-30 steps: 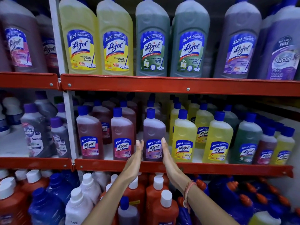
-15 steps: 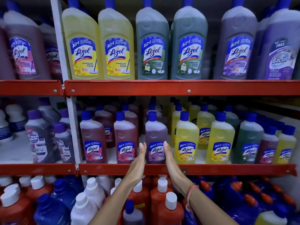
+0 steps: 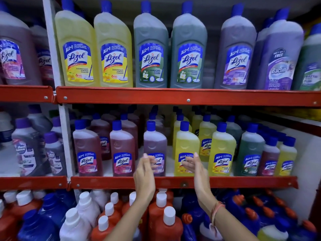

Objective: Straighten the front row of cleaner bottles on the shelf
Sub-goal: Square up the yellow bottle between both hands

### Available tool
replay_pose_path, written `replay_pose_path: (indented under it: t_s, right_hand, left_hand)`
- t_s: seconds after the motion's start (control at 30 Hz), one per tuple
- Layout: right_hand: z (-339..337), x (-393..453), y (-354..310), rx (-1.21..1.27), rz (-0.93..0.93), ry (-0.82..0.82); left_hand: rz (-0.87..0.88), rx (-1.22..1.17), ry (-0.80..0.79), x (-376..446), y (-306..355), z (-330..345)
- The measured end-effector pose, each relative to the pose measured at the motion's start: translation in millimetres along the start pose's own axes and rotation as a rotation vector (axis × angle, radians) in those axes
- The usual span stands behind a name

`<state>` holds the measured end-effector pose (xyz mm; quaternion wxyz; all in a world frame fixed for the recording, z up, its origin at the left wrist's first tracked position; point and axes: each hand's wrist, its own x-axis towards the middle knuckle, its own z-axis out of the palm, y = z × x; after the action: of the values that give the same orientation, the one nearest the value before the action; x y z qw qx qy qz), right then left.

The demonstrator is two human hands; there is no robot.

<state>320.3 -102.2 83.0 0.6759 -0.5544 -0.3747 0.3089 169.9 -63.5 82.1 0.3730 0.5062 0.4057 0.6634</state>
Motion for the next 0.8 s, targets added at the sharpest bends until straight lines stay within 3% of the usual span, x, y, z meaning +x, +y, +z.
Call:
replay_pose_path:
  t_s: [0.1,0.2,0.33,0.47,0.8]
  right_hand:
    - [-13.9,7.5,2.8,0.022,0.015,0.122]
    - [-21.9,10.2,-6.9,0.031,0.048,0.033]
    - [-25.3,19.3,-10.2,0.024,0.061,-0.146]
    - [-19.7,34.7,15.2,-0.059,0.13,-0.279]
    - [-13.2,57.3,31.8,-0.124,0.184,-0.309]
  left_hand:
    - [-0.051,0.021,-0.207,-8.4,-0.2,20.2]
    - [-0.203,0.002,-0.338,-10.2,-2.3,37.7]
    - [-0.358,-0.083,-0.368,1.2,-10.3,60.4]
    - [-0.343,-0.044,-0.462,1.3,-12.6,71.3]
    - [-0.307,0.049,-0.493,2.9,-22.8,65.8]
